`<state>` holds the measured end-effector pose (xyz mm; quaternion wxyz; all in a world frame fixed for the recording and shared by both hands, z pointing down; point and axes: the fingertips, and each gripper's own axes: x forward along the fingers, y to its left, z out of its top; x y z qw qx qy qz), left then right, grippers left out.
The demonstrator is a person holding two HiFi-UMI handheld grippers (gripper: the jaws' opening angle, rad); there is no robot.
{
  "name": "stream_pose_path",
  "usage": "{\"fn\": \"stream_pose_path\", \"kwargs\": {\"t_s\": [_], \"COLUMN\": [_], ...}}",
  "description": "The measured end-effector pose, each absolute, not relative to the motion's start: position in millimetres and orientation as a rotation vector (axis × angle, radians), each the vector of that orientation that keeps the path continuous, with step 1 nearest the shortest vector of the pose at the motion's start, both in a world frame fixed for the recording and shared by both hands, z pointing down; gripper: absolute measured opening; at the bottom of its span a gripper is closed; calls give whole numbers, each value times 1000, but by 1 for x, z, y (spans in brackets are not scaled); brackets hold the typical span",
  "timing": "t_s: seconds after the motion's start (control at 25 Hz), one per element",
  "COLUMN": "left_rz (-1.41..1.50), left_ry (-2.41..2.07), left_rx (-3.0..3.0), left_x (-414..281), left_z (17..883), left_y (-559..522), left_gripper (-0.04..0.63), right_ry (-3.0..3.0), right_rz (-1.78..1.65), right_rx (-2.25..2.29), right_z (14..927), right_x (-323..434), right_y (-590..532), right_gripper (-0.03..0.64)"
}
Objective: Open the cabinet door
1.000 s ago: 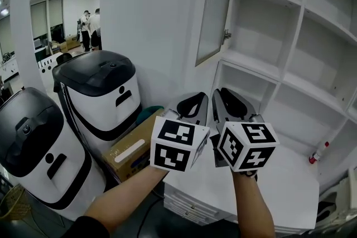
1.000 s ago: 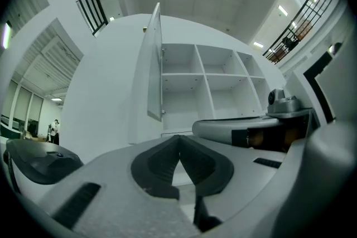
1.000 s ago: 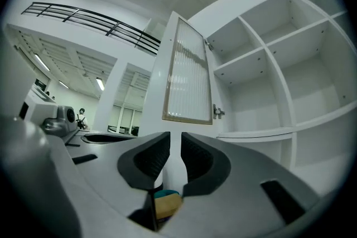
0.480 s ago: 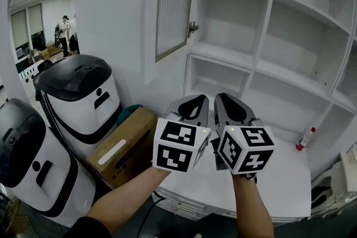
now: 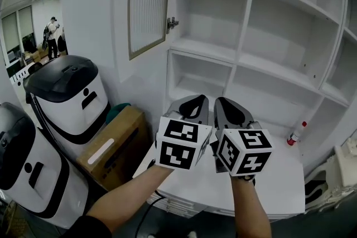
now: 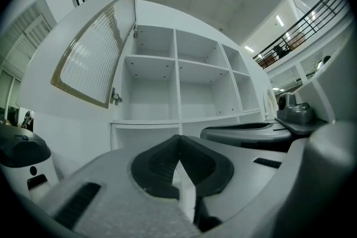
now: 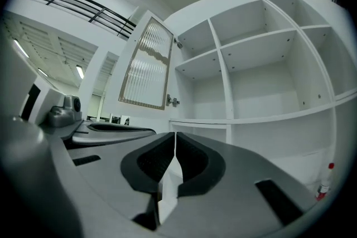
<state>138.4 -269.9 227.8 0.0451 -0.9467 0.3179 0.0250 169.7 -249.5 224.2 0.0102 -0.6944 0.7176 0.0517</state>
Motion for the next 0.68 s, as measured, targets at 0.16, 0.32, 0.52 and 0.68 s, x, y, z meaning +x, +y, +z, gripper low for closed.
{"fn": "stream_pose_path", "kwargs": {"t_s": [0.16, 0.32, 0.52, 0.68], "left_rz": [62, 44, 28, 22], "left_ry": [968, 979, 987, 994], "left_rx": [-2883, -2881, -2880, -2873], "left_x": [149, 154, 160, 164], "left_z": [230, 234, 238, 239], "left_y": [-269, -271, -274, -275], "left_gripper": [11, 11, 11, 11], "right_ry": [2240, 2243, 2254, 2254], "right_rz": [158, 149, 147, 143], "right_rx": [-2176, -2170, -2160, -2157], "right_z": [227, 229, 230, 231], "right_x": [181, 189, 194, 199], "right_y": [-249, -251, -254, -256], "right_gripper": [25, 25, 25, 25]}}
